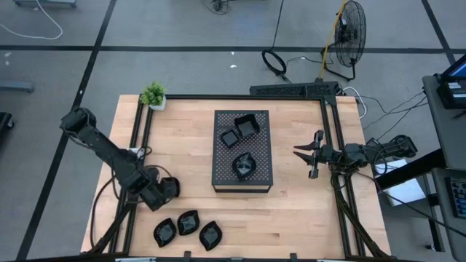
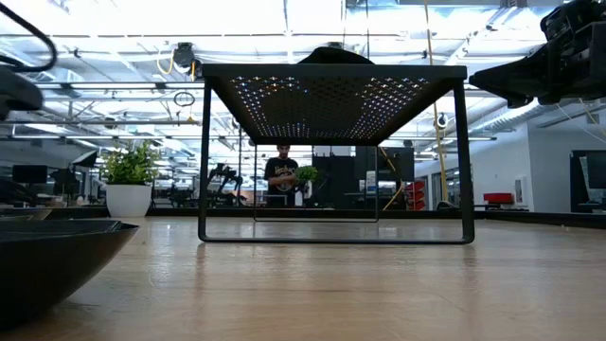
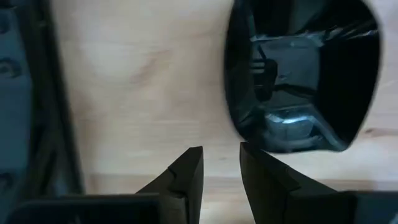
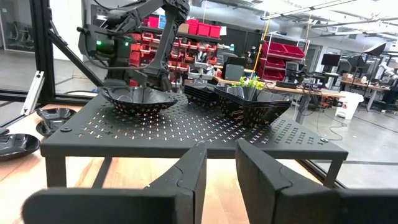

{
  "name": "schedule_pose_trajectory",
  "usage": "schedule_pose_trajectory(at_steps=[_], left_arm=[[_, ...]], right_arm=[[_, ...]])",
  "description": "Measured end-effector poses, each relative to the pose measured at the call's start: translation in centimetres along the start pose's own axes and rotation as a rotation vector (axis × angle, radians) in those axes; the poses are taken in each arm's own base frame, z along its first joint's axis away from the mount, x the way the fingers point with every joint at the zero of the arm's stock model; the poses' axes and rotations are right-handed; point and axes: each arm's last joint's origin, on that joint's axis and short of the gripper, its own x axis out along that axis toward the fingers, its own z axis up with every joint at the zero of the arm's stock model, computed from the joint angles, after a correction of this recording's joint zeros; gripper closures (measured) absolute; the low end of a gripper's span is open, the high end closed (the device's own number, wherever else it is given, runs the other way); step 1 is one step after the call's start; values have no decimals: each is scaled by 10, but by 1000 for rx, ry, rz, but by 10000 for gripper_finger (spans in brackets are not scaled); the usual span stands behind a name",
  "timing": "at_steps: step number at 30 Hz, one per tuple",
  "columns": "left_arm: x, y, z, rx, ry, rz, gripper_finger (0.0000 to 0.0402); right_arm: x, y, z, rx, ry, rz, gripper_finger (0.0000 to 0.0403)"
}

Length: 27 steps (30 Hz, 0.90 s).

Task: Pick & Place Mini shaped plates
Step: Stack the black leaf shaped plate on top of the black leaf shaped plate on the shelf

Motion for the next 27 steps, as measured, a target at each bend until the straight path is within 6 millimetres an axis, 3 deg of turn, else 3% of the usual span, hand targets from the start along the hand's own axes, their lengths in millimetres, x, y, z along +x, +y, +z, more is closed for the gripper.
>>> schedule_pose_trajectory(at_steps=[27], left_arm=[[18,-9,2,-63,-128,38,296]], right_arm=[[0,0,0,0,0,0,330]])
